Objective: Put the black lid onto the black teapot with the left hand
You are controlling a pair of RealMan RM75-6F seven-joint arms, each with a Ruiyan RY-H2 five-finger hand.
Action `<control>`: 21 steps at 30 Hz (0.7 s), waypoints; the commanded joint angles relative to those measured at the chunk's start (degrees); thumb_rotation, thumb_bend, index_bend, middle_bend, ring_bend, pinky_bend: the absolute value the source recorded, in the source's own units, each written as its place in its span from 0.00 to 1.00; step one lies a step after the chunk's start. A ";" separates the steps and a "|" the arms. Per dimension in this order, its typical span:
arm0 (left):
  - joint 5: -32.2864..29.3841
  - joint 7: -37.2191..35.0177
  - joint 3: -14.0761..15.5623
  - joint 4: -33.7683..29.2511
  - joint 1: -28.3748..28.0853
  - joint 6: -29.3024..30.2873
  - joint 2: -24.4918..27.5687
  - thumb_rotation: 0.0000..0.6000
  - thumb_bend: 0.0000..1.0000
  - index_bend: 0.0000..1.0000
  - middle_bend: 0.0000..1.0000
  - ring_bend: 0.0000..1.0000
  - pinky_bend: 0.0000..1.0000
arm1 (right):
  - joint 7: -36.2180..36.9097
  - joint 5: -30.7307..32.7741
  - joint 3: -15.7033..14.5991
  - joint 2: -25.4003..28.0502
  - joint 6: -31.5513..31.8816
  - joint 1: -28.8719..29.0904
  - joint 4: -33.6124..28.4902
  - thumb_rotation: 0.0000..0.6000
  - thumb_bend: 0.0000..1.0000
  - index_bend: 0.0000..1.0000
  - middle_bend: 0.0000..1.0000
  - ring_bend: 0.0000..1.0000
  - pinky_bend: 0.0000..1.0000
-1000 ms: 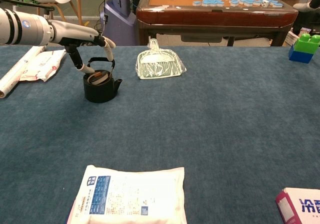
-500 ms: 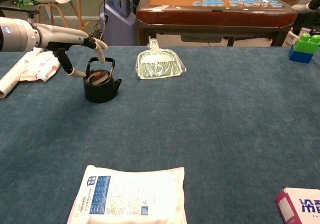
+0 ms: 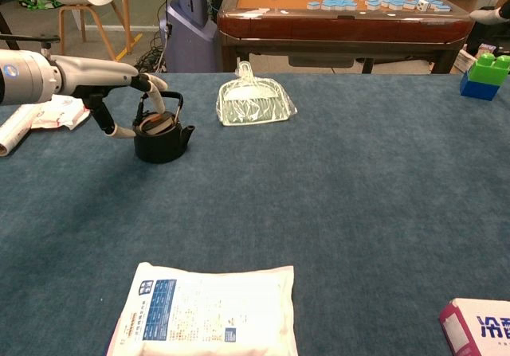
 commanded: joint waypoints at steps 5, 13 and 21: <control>-1.96 2.23 0.18 -0.69 0.16 0.92 -0.80 1.00 0.31 0.24 0.00 0.00 0.00 | 0.85 -0.74 -0.23 0.48 0.41 -0.52 -0.25 1.00 0.45 0.00 0.00 0.00 0.00; -2.69 2.84 0.12 0.22 0.05 0.57 -1.99 1.00 0.31 0.24 0.00 0.00 0.00 | 1.36 -0.87 -0.33 0.83 0.58 -0.97 -0.29 1.00 0.45 0.00 0.00 0.00 0.00; -2.71 2.47 0.06 1.50 0.24 0.23 -3.29 1.00 0.31 0.24 0.00 0.00 0.00 | 1.89 -1.03 -0.44 0.80 0.42 -1.17 0.19 1.00 0.45 0.00 0.00 0.00 0.00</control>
